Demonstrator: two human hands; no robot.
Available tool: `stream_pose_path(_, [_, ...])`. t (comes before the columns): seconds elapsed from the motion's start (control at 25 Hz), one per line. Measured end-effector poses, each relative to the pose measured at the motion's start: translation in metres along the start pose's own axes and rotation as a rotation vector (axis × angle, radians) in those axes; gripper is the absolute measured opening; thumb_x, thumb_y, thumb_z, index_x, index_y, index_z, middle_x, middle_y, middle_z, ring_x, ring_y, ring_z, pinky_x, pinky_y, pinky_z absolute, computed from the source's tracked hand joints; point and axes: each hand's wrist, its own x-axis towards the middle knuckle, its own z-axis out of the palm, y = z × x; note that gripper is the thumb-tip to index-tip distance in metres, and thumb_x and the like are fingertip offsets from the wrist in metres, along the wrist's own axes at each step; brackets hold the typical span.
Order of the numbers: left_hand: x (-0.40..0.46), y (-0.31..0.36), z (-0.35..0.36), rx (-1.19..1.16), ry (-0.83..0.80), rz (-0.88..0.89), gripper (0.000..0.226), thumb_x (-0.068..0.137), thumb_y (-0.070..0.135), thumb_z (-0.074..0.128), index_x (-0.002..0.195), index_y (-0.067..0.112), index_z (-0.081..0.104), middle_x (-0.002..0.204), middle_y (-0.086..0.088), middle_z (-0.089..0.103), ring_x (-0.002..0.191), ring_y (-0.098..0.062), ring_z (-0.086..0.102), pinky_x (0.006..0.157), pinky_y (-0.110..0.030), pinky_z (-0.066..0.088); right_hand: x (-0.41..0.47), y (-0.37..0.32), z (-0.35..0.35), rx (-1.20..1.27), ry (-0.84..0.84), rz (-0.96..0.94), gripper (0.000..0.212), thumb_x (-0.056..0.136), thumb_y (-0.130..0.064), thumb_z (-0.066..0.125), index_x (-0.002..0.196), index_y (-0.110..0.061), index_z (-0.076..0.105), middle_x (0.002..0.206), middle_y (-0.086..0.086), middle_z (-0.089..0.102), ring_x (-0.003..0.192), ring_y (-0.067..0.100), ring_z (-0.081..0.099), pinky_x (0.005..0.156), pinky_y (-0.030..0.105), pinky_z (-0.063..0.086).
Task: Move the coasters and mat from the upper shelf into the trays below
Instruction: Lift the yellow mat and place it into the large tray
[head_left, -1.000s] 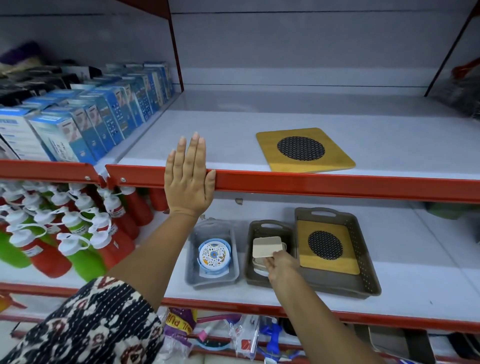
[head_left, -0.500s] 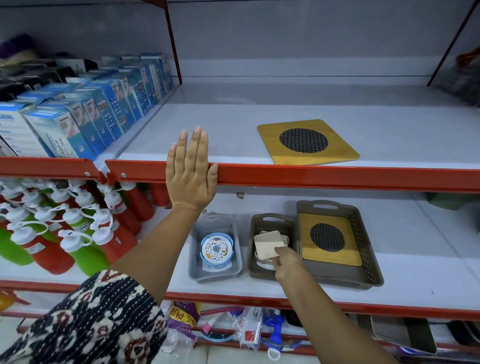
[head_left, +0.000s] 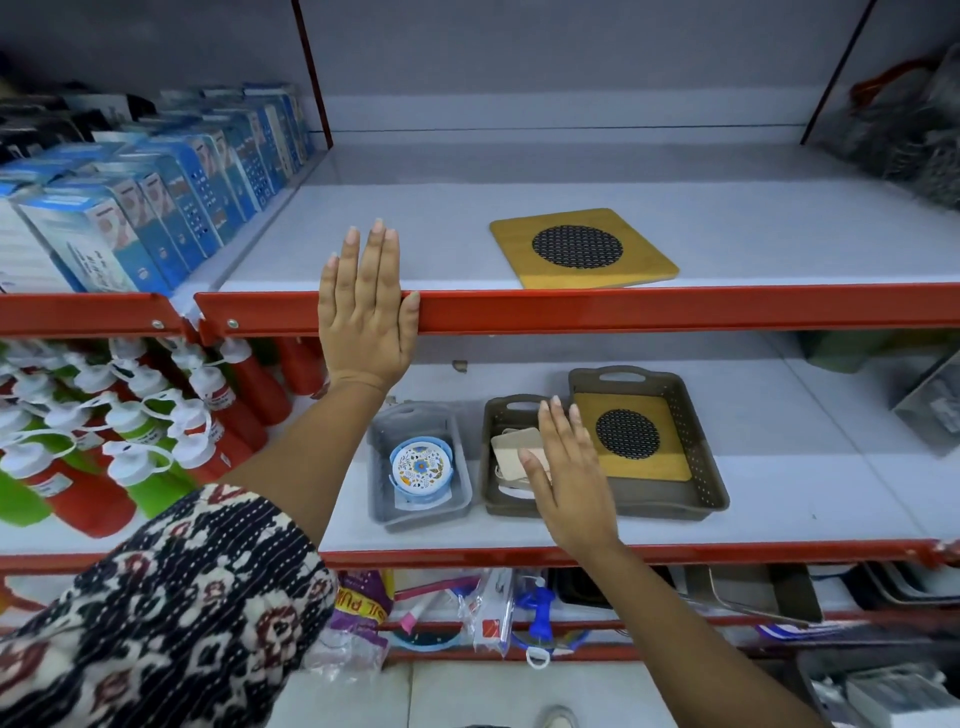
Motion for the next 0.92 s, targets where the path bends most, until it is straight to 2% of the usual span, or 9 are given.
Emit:
stream_pose_path(0.12, [0.0,0.001,-0.003,-0.021,-0.007,-0.012,0.055,0.099,0.034,0.021,0.145,0.007,0.031,0.149,-0.01,0.04,0.148,-0.013,-0.003,0.12,-0.03,0.003,0.011,-0.006,-0.028,-0.203,0.199,-0.195,0.064,0.098,-0.047,0.027,0.151,-0.014,0.014,0.159,0.001,0.009,0.148,0.018,0.005,0.121,0.035,0.005])
stream_pose_path(0.32, [0.004,0.006,-0.011,-0.083,-0.063,-0.043,0.055,0.099,0.034,0.02,0.143,0.005,0.037,0.149,-0.01,0.04,0.142,-0.025,0.02,0.12,-0.032,0.005,0.065,-0.031,-0.104,-0.292,0.413,-0.316,0.066,0.098,-0.047,0.031,0.151,-0.013,0.013,0.159,0.003,0.007,0.149,0.019,0.003,0.121,0.037,0.005])
stream_pose_path(0.44, [0.01,0.018,-0.021,-0.171,-0.126,-0.209,0.056,0.1,0.032,0.017,0.145,0.005,0.036,0.151,-0.009,0.037,0.144,-0.023,0.021,0.119,-0.036,0.01,0.102,-0.042,-0.153,-0.243,0.458,-0.326,0.065,0.097,-0.049,0.029,0.15,-0.013,0.026,0.158,0.005,0.023,0.148,0.02,0.015,0.119,0.037,0.015])
stream_pose_path(0.6, [0.043,0.055,-0.049,-0.497,-0.228,-0.38,0.056,0.1,0.038,0.019,0.141,0.006,0.041,0.147,-0.01,0.044,0.141,-0.021,0.032,0.116,-0.034,0.023,0.146,-0.034,-0.199,-0.3,0.322,-0.138,0.063,0.096,-0.053,0.027,0.141,-0.013,0.041,0.143,0.01,0.048,0.134,0.027,0.041,0.101,0.038,0.04])
stream_pose_path(0.68, [0.068,0.076,-0.061,-0.706,-0.367,-0.494,0.053,0.101,0.043,0.02,0.126,0.012,0.055,0.126,-0.005,0.06,0.126,-0.02,0.049,0.1,-0.03,0.038,0.161,-0.026,-0.214,-0.366,0.18,0.018,0.062,0.095,-0.056,0.025,0.13,-0.01,0.049,0.129,0.014,0.058,0.121,0.031,0.05,0.085,0.037,0.043])
stream_pose_path(0.72, [0.08,0.085,-0.065,-0.823,-0.487,-0.632,0.052,0.101,0.045,0.021,0.119,0.014,0.058,0.119,-0.001,0.061,0.119,-0.018,0.052,0.094,-0.029,0.038,0.166,-0.022,-0.218,-0.41,0.1,0.09,0.064,0.094,-0.057,0.023,0.124,-0.009,0.053,0.124,0.014,0.06,0.116,0.031,0.052,0.081,0.036,0.042])
stream_pose_path(0.84, [0.118,0.094,-0.066,-1.337,-0.907,-1.183,0.064,0.098,0.052,0.021,0.147,0.011,0.032,0.138,-0.007,0.05,0.13,-0.02,0.043,0.107,-0.035,0.03,0.173,-0.012,-0.225,-0.518,-0.107,0.205,0.074,0.092,-0.063,0.015,0.117,-0.009,0.059,0.125,0.011,0.059,0.12,0.029,0.048,0.087,0.037,0.042])
stream_pose_path(0.88, [0.127,0.095,-0.069,-1.503,-0.974,-1.315,0.067,0.098,0.051,0.02,0.149,0.007,0.026,0.125,-0.012,0.058,0.12,-0.022,0.051,0.101,-0.034,0.037,0.174,-0.009,-0.226,-0.501,-0.158,0.225,0.075,0.092,-0.064,0.014,0.116,-0.01,0.06,0.126,0.01,0.059,0.122,0.028,0.048,0.09,0.037,0.042])
stream_pose_path(0.92, [0.134,0.097,-0.071,-1.612,-1.014,-1.386,0.068,0.098,0.05,0.02,0.147,0.003,0.026,0.1,-0.013,0.067,0.099,-0.021,0.062,0.086,-0.031,0.045,0.177,-0.006,-0.226,-0.465,-0.198,0.238,0.073,0.092,-0.064,0.015,0.111,-0.011,0.061,0.124,0.01,0.059,0.12,0.028,0.049,0.091,0.037,0.042])
